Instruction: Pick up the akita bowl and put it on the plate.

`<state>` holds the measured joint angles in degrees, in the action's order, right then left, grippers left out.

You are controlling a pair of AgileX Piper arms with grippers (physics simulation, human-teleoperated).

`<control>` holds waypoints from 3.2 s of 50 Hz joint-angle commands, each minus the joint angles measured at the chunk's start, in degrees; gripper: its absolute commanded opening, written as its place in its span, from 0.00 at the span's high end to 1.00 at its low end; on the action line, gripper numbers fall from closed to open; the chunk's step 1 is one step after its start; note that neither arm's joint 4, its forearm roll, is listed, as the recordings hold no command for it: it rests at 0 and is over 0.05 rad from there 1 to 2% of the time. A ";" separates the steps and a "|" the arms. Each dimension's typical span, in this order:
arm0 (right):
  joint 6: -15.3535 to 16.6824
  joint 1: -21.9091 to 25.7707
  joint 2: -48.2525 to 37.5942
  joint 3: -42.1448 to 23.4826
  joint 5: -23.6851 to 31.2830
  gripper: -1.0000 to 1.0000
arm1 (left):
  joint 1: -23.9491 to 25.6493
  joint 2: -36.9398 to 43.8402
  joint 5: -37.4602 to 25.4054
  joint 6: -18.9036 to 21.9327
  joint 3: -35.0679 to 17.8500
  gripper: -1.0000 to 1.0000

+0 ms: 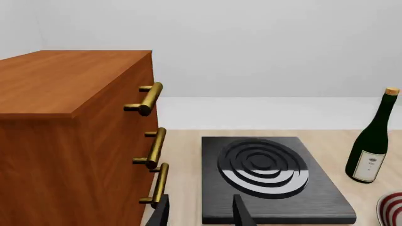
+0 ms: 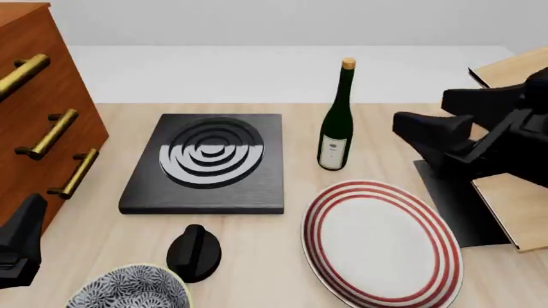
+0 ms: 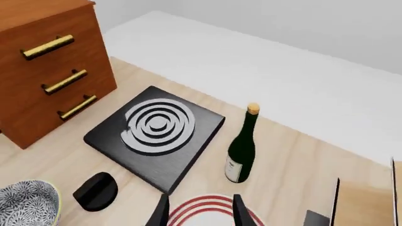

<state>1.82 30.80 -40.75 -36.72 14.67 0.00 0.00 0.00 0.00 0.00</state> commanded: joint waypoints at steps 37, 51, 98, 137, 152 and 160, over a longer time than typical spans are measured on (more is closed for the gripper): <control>-4.00 27.14 -45.60 -30.02 14.03 0.00 | 0.00 0.00 0.00 0.00 0.00 0.00; -10.31 33.57 -51.64 -32.29 13.14 0.00 | 0.00 0.00 0.00 0.00 0.00 0.00; -14.20 34.86 -65.38 -33.70 6.82 0.00 | 0.00 0.00 0.00 0.00 0.00 0.00; -20.85 39.22 -68.22 -26.58 -2.38 0.00 | 0.00 0.00 0.00 0.00 0.00 0.00; -20.53 39.17 -68.98 -26.07 -3.60 0.00 | 0.00 0.00 0.00 0.00 0.00 0.00; -19.68 39.15 -67.62 -26.62 -2.26 1.00 | 0.00 0.00 0.00 0.00 0.00 0.00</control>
<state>-18.42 69.97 -109.08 -63.21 11.94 0.00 0.00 0.00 0.00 0.00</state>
